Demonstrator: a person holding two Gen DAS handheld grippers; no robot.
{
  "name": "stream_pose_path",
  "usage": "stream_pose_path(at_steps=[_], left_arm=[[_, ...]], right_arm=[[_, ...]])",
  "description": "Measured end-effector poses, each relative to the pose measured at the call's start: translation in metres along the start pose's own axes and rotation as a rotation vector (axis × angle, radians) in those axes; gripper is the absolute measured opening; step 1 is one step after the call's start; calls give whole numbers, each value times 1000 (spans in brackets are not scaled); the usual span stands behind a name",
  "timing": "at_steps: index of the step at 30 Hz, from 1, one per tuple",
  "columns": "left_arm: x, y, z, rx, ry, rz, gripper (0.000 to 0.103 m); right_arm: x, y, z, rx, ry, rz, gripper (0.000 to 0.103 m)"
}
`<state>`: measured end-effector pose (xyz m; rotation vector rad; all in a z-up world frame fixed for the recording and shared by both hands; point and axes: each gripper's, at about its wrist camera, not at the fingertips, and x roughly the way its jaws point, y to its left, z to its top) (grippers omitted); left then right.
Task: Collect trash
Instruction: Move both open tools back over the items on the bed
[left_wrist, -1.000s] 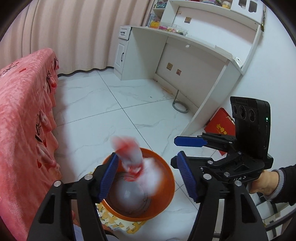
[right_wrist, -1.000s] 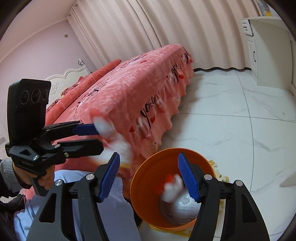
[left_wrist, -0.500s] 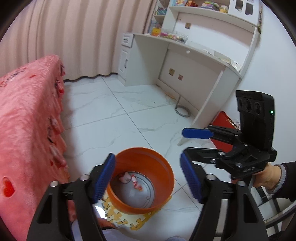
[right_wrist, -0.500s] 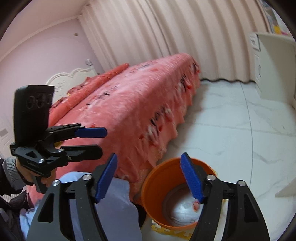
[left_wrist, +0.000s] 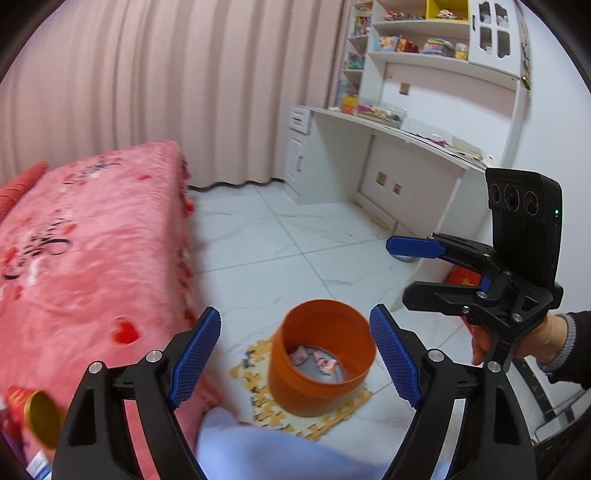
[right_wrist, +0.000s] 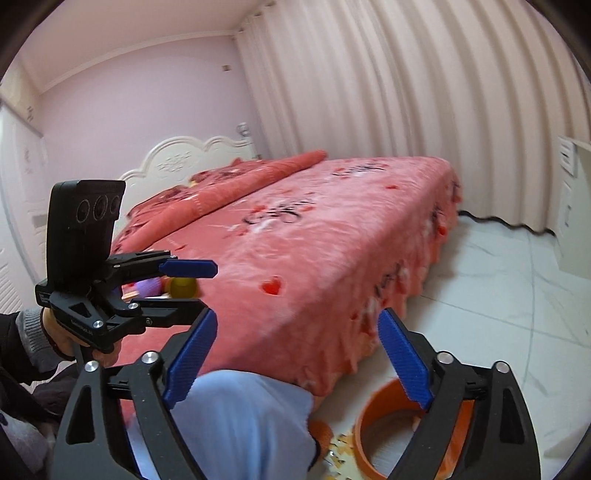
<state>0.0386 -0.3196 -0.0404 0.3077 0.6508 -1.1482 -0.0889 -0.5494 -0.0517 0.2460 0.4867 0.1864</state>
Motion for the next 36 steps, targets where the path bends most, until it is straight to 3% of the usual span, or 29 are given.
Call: stream_pose_path(at_steps=[10,13,26,36], left_arm=[[-82,34,-39,-97,-44,172,87],[-107,48,-52,-142,-58,219,93],[-212,114,-126,-339,-86,470,93],[-240,169,-152,-379,-66,534,93]], right_arm=[[33,80,29,-88,9,138,93],[48,110,37,-128,18,196,94],[122,231,54,-269,76,427,95],[180,282,51,-323,155,517,95]])
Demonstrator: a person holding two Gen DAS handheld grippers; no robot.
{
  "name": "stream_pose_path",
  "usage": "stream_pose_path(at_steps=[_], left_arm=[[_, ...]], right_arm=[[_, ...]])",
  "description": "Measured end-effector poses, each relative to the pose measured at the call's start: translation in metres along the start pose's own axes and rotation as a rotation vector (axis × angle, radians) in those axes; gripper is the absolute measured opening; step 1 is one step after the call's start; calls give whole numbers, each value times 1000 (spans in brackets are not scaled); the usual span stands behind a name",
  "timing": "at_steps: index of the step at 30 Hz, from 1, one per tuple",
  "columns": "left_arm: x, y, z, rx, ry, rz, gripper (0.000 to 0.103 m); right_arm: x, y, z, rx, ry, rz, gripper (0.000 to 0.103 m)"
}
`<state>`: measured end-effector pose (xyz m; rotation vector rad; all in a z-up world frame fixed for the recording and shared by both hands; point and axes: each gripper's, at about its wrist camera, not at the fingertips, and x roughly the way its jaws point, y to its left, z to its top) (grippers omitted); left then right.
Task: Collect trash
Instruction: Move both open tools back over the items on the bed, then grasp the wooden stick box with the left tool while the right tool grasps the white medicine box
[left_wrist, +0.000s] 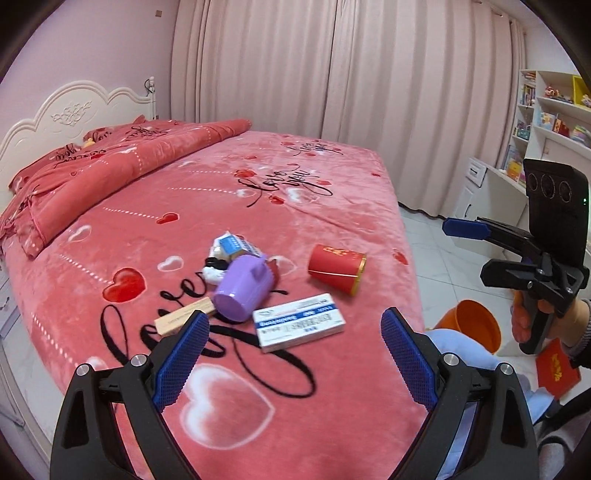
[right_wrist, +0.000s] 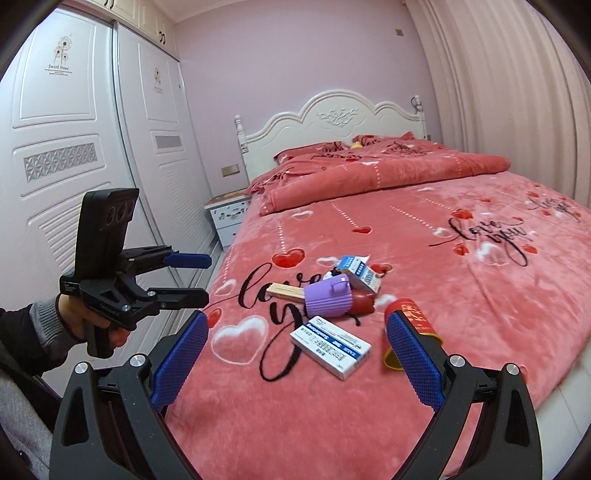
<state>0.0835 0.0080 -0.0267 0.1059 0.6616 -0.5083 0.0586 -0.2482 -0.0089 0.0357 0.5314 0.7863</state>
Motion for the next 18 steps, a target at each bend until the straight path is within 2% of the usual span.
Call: stream_pose_path(at_steps=[6,18], left_arm=[[22,26,0,50,26,-4,93],[81,109,-1,212,136,-185,93]], right_arm=[[38,-10,0,12,52,30,95],[110,-17,-13,-108,148,133,95]])
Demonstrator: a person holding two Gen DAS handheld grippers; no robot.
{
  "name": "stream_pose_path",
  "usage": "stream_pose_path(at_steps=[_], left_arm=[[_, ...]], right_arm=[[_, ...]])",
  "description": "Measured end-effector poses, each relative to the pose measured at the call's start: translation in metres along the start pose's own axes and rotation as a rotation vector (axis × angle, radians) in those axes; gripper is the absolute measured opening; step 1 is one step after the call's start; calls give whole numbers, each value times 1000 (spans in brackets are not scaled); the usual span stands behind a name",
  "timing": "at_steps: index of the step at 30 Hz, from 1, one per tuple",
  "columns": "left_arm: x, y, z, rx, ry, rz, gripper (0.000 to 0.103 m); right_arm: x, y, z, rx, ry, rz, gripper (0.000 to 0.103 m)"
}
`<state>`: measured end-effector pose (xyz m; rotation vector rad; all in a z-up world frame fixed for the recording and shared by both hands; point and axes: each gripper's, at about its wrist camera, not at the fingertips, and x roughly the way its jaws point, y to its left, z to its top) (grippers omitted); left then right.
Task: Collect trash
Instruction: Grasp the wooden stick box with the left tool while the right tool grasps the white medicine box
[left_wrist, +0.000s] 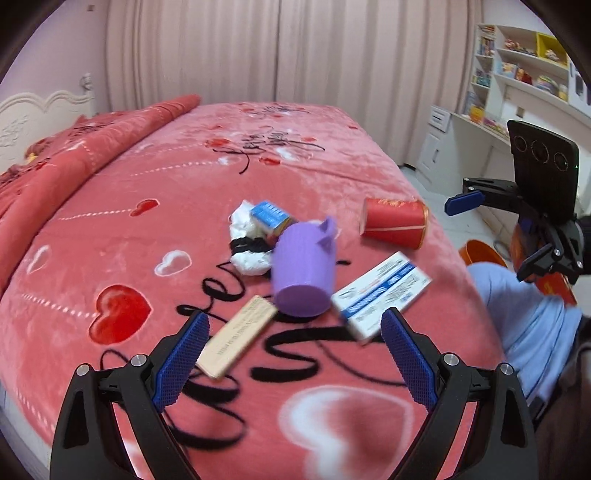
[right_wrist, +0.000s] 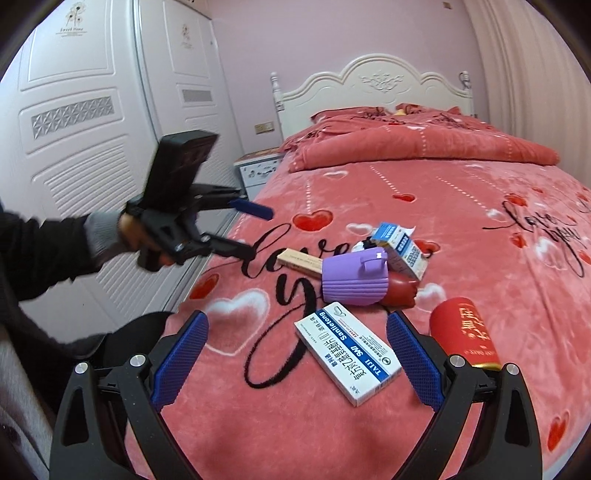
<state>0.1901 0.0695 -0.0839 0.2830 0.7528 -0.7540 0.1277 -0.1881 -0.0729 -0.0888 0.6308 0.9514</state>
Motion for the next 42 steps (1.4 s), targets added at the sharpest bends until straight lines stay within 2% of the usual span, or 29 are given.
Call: stream_pose_path(at_steps=[7,10,15,18,22,27,30,33,39,42], left_arm=[[31,35,-10,38,41,-63,93],[47,41,-17,72,86,-111,77],[67,47,-25,123,121,-156,77],[74,54,-28,120,130,-186,67],[67,57,-29,101,109,-247,30],[57,43,-31,108,111,-282,30],[45,31,-31,72,80,-331,29],[38,7,-34,113,91,-333,29],[32,-23,-40,112,96,-361,29],[33,-26,-42,94,105,-360,29]], right_arm=[[36,-22,-13,5,70,0,95],[46,-28,-17,0,88,-1,95],[57,-34,-24,3,118,-3,95],[62,-36,-27,4,131,-6,95],[67,-39,-28,-1,148,-10,95],[67,-46,-28,-7,147,-22,95],[67,-49,-27,-5,152,-9,95],[69,-49,-27,-31,166,-7,95],[72,-52,-30,-51,189,1,95],[80,-55,-33,-57,229,9,82]])
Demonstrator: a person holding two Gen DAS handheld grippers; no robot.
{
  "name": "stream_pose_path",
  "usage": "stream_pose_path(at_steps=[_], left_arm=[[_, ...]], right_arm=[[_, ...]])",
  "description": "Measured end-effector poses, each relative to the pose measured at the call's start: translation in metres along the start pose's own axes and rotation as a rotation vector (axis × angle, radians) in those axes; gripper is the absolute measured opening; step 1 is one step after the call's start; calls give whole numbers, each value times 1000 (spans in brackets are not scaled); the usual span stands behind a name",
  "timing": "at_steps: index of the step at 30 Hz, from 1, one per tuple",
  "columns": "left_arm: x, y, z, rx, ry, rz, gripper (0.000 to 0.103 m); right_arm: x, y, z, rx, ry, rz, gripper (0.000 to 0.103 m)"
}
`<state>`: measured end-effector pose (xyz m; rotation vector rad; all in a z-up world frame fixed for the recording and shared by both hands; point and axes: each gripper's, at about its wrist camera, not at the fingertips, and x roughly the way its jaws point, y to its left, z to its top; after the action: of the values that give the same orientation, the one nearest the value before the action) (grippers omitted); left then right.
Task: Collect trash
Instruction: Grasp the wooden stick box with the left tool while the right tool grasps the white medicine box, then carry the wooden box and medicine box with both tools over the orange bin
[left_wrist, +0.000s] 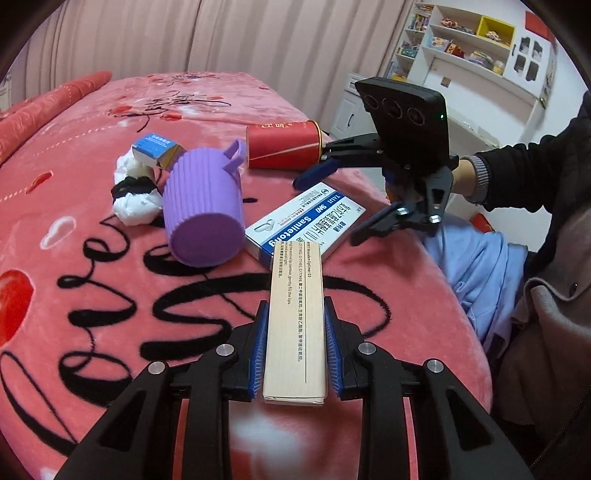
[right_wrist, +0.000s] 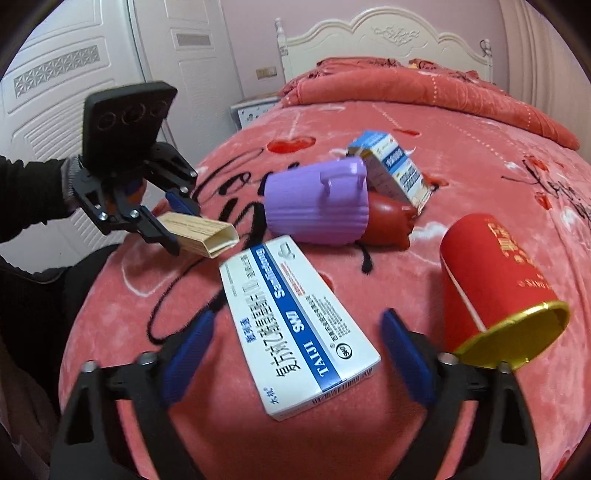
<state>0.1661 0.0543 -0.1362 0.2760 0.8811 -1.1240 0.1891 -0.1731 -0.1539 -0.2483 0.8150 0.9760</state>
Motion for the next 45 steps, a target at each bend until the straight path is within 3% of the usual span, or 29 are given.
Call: stream_pose_path(at_steps=[5,16,30,35,45], left_arm=[[3,-1,1,-6,7,9,29],[-3,-17,7,3,8,30,29],[-17,-90,25,93,17,78,29],[-13,-107,31,98,16,82,29],[-13,-143,44,147,22,99,29]], right_arm=[[10,0,-4,-30,44,-16,73],[-19,3,-10,20,-8,-34,69],[-97,46,-24,57,-88,-114,62],[-105,59,-35,69,-66,-141,58],[-148,70,-44,100,-152,-169,58]])
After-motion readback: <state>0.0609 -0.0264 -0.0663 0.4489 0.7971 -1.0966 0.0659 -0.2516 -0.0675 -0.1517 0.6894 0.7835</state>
